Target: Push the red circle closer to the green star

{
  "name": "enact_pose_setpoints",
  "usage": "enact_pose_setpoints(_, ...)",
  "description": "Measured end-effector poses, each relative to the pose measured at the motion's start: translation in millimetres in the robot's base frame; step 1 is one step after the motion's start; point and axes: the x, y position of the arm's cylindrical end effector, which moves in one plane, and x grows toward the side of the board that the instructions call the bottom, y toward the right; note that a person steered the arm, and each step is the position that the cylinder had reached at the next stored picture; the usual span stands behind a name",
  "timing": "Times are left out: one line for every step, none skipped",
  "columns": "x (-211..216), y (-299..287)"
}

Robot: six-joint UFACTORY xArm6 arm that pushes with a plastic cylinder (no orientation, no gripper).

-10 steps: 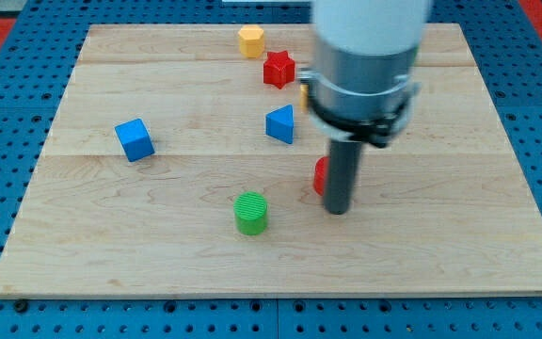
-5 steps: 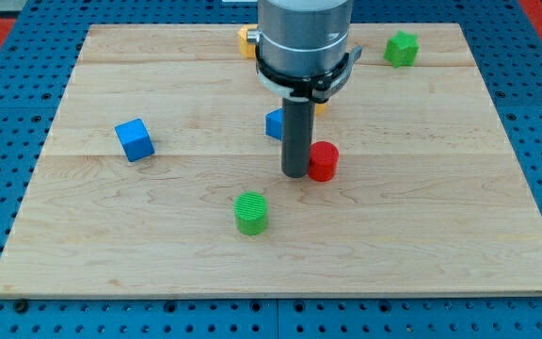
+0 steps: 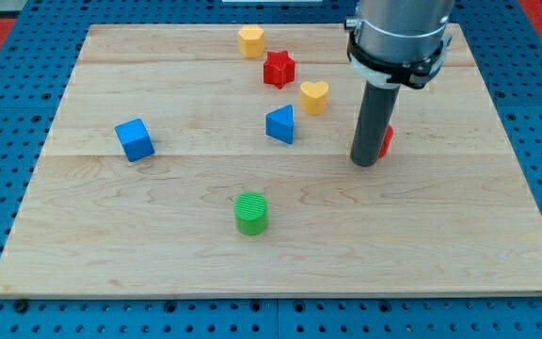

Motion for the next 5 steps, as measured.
enact_pose_setpoints(-44, 0)
enact_pose_setpoints(-44, 1)
enact_pose_setpoints(-7, 2)
enact_pose_setpoints(-14, 28)
enact_pose_setpoints(-42, 47)
